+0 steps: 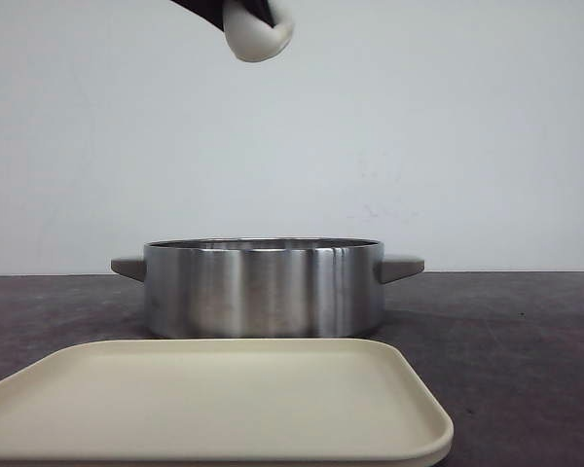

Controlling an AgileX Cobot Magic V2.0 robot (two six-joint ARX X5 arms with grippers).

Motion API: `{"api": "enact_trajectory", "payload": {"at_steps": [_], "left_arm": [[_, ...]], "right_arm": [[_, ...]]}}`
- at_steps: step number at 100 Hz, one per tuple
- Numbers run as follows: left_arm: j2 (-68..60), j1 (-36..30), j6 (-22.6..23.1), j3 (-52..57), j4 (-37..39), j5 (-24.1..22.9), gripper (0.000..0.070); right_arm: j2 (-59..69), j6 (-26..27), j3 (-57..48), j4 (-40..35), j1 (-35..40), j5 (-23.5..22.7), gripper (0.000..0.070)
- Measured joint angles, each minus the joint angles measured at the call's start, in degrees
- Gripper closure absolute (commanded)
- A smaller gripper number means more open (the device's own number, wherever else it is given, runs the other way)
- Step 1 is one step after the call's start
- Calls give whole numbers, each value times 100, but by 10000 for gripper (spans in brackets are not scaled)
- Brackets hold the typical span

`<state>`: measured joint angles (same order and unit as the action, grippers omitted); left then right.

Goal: Steam buns
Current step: 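Grasp the last panda bun on the tray with the left gripper, lift, then lower the bun with the left gripper into the steamer and release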

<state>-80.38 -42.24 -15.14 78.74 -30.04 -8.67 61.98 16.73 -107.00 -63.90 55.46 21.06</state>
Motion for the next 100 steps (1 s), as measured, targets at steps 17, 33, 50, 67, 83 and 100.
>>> {"api": "enact_trajectory", "payload": {"at_steps": [17,33,50,67,83,100], "left_arm": [[-621,380,63,2,2,2,690],[-1355,544,70,0,72,127,686],[-1989,623,81,0,66,138,671],[-2232,623,81,-4,28,149,603],[-2232,623,59,-4,61,149,176],[-2232,623,61,-4,-243,149,127]], "right_arm": [[0,-4,0,-17,0,0,683],[0,-4,0,-87,0,2,683],[0,-4,0,-155,0,7,683],[0,-4,0,-299,0,7,683],[0,-2,0,-321,0,7,683],[0,0,0,-323,0,7,683]]}}
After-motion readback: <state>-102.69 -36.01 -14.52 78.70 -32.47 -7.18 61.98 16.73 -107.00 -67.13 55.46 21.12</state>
